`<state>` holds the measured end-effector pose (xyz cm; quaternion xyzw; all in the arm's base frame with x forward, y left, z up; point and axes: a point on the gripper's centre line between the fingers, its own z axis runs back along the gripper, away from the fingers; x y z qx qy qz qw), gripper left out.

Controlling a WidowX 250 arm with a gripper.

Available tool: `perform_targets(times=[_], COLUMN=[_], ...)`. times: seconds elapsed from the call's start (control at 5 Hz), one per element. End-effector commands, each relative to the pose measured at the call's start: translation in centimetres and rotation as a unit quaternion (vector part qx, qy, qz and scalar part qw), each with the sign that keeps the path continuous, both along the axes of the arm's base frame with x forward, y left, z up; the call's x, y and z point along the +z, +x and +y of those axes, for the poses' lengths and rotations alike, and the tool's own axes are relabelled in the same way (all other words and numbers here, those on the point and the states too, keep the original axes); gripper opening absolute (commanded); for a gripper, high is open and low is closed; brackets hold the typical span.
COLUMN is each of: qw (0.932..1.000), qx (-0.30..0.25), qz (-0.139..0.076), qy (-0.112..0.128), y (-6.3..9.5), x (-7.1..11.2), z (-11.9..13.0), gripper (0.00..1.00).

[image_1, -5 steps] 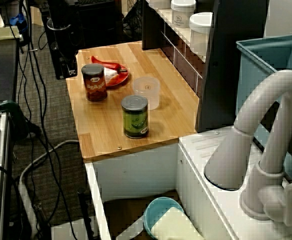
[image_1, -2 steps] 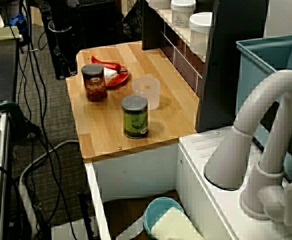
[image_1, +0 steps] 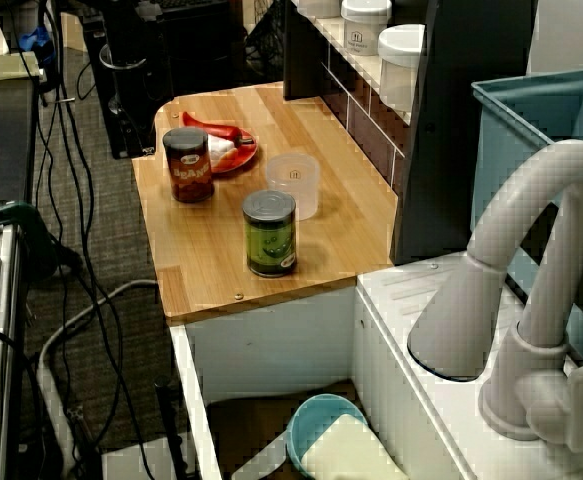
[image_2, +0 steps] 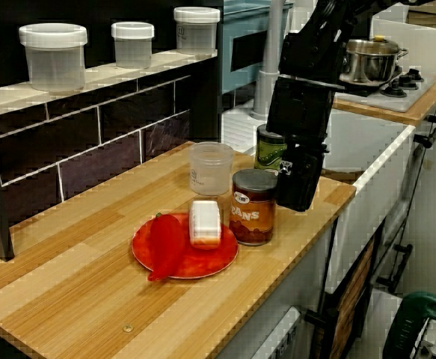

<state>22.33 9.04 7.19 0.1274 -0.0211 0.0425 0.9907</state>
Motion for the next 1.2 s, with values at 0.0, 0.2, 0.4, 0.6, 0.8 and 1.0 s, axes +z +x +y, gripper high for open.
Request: perform_targets(times=[0.0,0.2,0.4,0.6,0.8,1.0], qw=[0.9999,0.9999,0.9998,0.9997,0.9994,0.9991], qx=[-0.005,0.000,0.008,0.019,0.028,0.037], qz=[-0.012,-0.014,-0.016,-0.018,-0.022,-0.023], qy=[0.008,0.005,0.000,-0.001,-0.003,-0.003], y=[0.3,0.6,1.6,2.8,3.8,4.6], x=[0.5,0.7,0.9,1.0,1.1,1.0], z=[0.1,0.0,0.0,0.1,0.2,0.3], gripper=[0.00,0.00,0.00,0.00,0.00,0.00])
